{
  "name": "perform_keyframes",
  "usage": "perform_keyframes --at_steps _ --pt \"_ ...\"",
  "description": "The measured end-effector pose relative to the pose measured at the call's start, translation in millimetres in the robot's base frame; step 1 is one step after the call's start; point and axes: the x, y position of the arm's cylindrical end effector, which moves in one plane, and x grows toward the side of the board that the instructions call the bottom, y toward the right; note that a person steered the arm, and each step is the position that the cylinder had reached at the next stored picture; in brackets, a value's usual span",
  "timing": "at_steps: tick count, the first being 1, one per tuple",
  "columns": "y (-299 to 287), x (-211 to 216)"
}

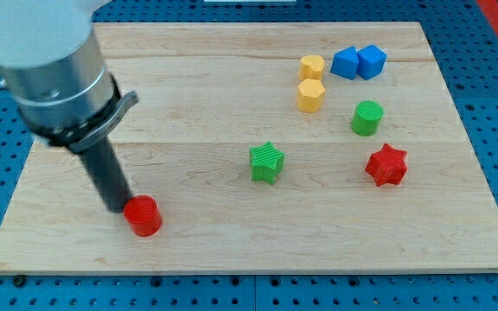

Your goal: Push the red circle towards the center of the board

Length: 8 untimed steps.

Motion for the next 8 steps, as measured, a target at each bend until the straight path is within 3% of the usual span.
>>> perform_keyframes --at_steps 1,2,4,6,8 --pt "-31 41" --pt "-8 50" --pt "37 3" --pt "75 22" --pt "49 -14"
